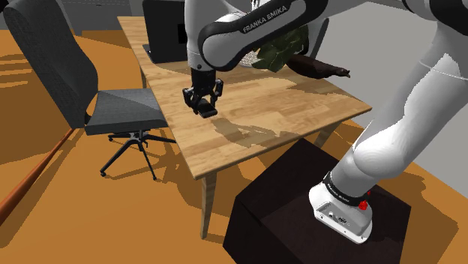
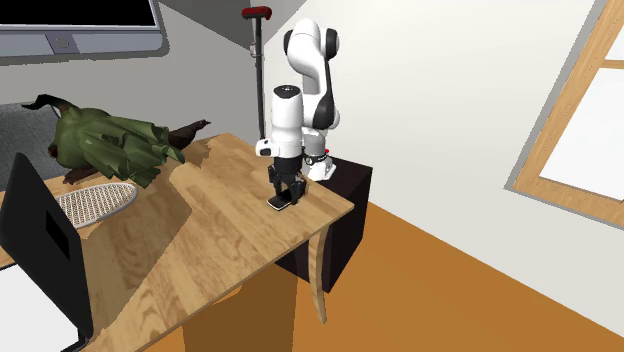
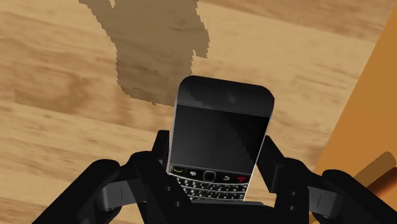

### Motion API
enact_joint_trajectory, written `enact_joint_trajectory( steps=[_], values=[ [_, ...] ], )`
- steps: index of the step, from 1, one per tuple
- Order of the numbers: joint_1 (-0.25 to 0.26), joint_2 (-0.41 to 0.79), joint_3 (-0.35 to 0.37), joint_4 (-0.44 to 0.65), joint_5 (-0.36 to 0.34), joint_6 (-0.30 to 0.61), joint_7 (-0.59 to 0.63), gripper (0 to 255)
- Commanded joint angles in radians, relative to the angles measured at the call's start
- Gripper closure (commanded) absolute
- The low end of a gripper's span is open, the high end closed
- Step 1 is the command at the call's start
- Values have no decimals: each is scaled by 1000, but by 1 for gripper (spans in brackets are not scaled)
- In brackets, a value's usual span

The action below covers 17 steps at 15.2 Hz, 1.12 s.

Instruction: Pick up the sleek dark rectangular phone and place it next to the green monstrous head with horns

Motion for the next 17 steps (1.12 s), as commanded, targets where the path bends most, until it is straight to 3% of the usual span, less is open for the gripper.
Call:
enact_joint_trajectory(
  steps=[1, 17],
  values=[
    [-1, -17, 0, 11, 10, -26, -8, 255],
    [-4, -95, -5, 149, 51, -234, -48, 255]
  ],
)
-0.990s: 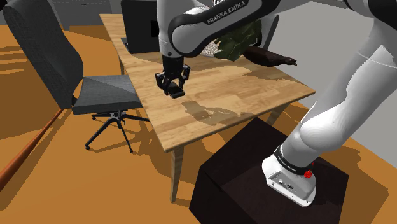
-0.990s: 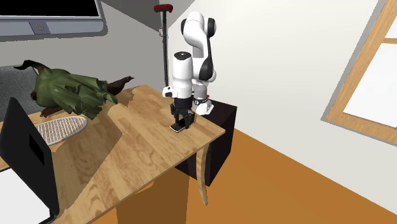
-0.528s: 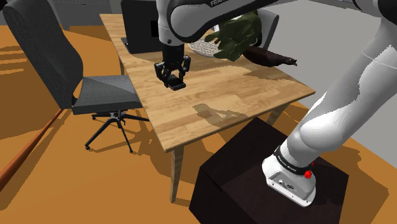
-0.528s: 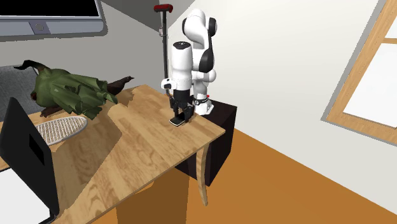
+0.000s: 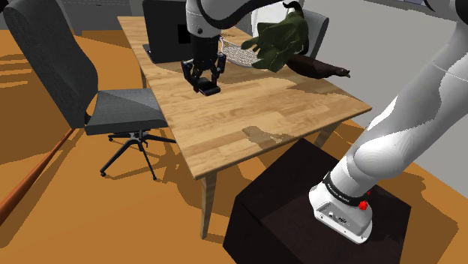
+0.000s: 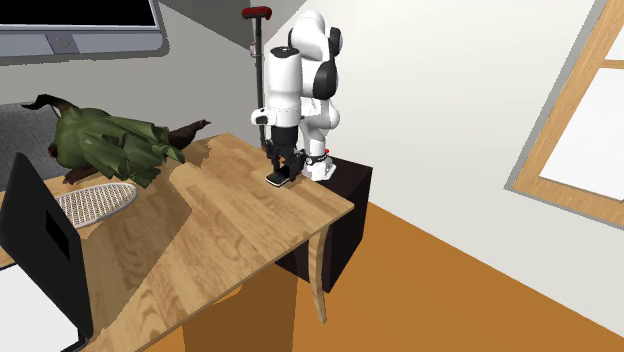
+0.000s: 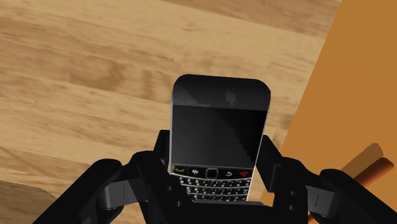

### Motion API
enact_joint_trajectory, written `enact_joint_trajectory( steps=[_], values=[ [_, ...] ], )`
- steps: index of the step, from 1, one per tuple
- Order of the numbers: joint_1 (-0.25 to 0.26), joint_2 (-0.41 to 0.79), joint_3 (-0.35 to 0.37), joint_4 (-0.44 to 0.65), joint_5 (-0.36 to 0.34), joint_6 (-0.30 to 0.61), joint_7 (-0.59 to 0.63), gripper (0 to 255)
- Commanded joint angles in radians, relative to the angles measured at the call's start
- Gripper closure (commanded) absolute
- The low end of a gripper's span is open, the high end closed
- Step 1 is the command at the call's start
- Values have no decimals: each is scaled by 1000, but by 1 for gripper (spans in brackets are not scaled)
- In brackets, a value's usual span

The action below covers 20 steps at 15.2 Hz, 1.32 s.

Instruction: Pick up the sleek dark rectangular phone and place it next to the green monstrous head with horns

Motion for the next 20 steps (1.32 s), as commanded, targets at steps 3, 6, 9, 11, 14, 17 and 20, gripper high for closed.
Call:
enact_joint_trajectory(
  steps=[3, 6, 9, 11, 14, 17, 20],
  values=[
    [0, -12, -1, 45, 6, -55, -5, 255],
    [0, -18, -2, 79, 9, -95, -9, 255],
    [-1, -22, -2, 115, 11, -135, -12, 255],
    [-1, -23, -3, 140, 11, -161, -14, 255],
    [-1, -23, -3, 180, 12, -202, -16, 255],
    [-2, -22, -3, 223, 11, -242, -17, 255],
    [-2, -17, -3, 267, 10, -283, -18, 255]
  ],
)
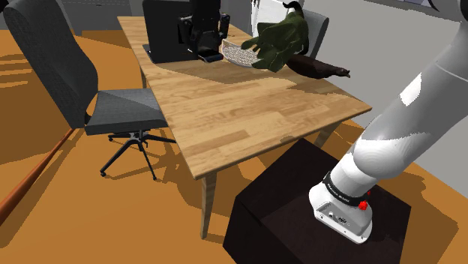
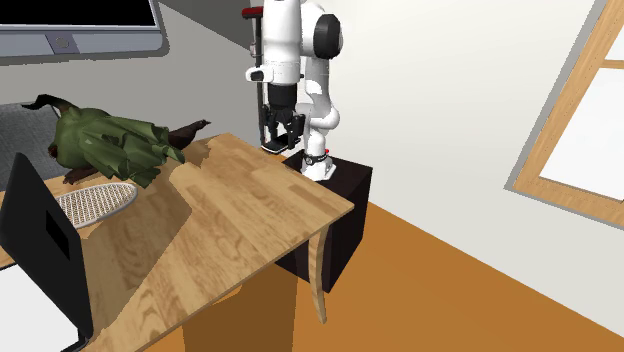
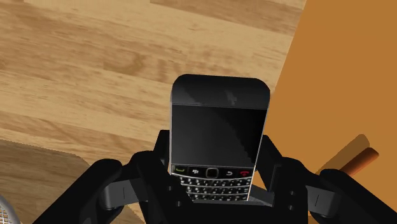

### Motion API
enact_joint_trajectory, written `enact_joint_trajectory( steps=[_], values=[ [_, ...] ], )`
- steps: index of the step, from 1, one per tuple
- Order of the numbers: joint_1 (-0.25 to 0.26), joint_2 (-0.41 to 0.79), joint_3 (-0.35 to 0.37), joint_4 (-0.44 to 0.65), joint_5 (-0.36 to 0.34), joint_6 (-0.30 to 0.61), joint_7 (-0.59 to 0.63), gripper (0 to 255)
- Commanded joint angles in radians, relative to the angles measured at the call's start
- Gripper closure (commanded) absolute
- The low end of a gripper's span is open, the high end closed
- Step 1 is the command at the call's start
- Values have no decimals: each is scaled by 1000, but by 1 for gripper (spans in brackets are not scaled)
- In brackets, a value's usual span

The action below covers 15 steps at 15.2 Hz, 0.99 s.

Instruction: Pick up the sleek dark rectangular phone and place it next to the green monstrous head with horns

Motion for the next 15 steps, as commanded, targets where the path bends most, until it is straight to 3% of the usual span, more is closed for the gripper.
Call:
enact_joint_trajectory(
  steps=[1, 15],
  values=[
    [0, 2, 1, 32, -1, -30, 0, 255],
    [6, 59, 9, 286, -23, -233, 6, 255]
  ],
)
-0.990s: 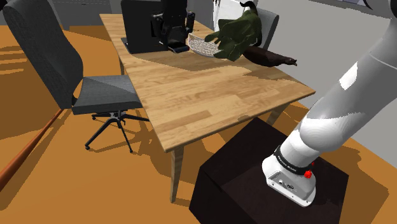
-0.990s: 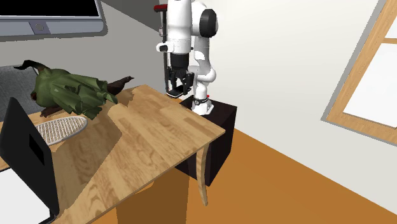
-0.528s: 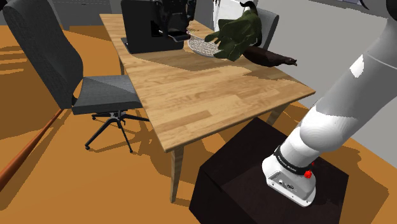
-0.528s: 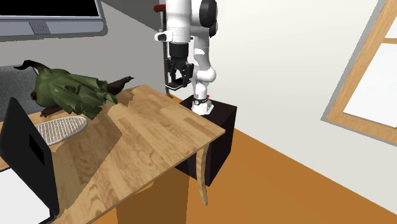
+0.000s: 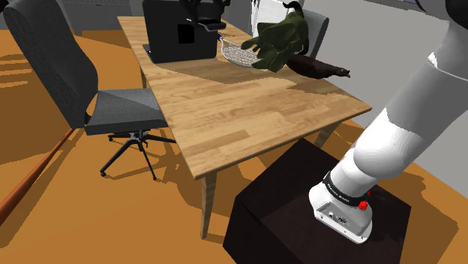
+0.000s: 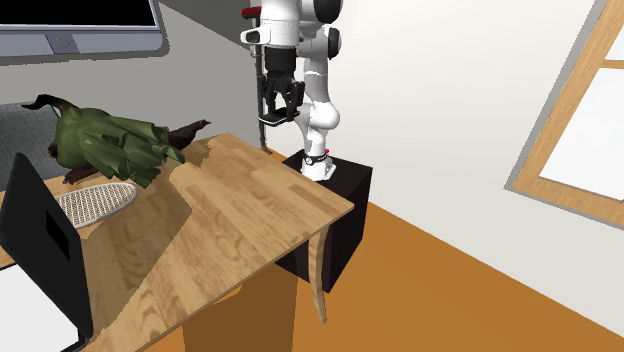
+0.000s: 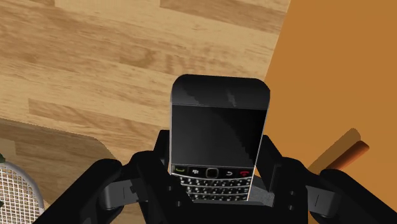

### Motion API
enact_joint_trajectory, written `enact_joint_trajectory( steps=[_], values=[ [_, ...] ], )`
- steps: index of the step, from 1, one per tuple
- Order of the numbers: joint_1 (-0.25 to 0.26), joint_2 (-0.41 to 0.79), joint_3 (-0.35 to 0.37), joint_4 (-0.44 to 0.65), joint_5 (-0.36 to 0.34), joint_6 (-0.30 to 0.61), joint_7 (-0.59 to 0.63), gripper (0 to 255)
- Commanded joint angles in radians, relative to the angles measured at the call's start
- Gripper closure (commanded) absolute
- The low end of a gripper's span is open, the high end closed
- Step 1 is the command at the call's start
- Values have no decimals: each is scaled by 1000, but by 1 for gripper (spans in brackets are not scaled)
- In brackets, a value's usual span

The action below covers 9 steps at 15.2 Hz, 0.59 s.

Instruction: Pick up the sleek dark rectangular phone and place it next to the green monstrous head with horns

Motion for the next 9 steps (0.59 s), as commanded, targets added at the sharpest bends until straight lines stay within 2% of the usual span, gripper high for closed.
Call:
enact_joint_trajectory(
  steps=[1, 9],
  values=[
    [2, 12, 2, 43, -5, -33, 2, 255],
    [17, 81, 16, 239, -35, -167, 15, 255]
  ],
)
